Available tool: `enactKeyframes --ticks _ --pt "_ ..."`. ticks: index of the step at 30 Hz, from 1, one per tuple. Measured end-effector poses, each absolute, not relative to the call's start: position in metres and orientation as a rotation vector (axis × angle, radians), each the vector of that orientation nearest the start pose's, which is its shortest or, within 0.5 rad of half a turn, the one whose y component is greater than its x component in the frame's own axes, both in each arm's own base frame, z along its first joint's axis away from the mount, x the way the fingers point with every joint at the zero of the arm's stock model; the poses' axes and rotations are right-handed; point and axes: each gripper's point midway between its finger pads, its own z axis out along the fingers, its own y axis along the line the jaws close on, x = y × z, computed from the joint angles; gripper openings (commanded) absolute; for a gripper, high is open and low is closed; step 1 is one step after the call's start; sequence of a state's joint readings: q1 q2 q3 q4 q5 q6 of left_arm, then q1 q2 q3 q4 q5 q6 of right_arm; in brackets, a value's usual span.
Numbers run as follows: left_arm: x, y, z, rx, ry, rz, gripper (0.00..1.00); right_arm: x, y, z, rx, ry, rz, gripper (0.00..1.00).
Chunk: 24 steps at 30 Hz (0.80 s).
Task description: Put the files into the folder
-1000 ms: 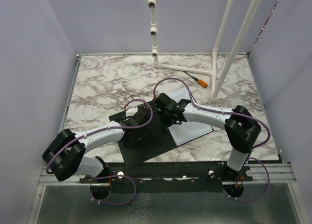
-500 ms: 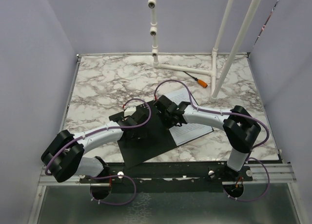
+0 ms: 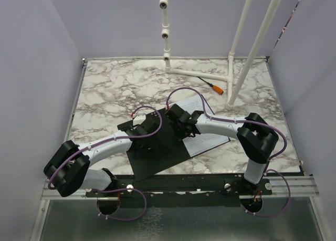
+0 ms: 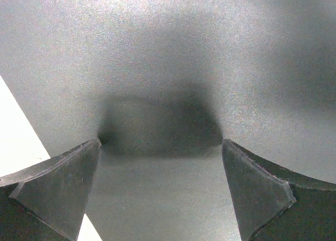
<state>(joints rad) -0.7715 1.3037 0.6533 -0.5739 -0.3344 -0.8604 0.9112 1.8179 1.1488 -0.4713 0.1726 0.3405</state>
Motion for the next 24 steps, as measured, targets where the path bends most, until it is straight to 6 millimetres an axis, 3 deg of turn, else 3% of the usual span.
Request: enactKeyframes --ticks 10,14,19,24 --pt "0.192 -0.148 0.023 -0.197 2.657 -0.032 0.99 0.244 0.296 0.023 -0.702 2.596 0.199 0.00" --pt "0.192 -0.148 0.023 -0.196 2.656 -0.034 0.99 0.242 0.298 0.026 -0.696 2.600 0.228 0.06" --pt "0.193 -0.149 0.023 -0.196 2.655 -0.036 0.99 0.240 0.300 0.030 -0.682 2.601 0.252 0.21" --pt "0.193 -0.148 0.023 -0.191 2.655 -0.035 0.99 0.240 0.301 0.038 -0.654 2.597 0.268 0.27"
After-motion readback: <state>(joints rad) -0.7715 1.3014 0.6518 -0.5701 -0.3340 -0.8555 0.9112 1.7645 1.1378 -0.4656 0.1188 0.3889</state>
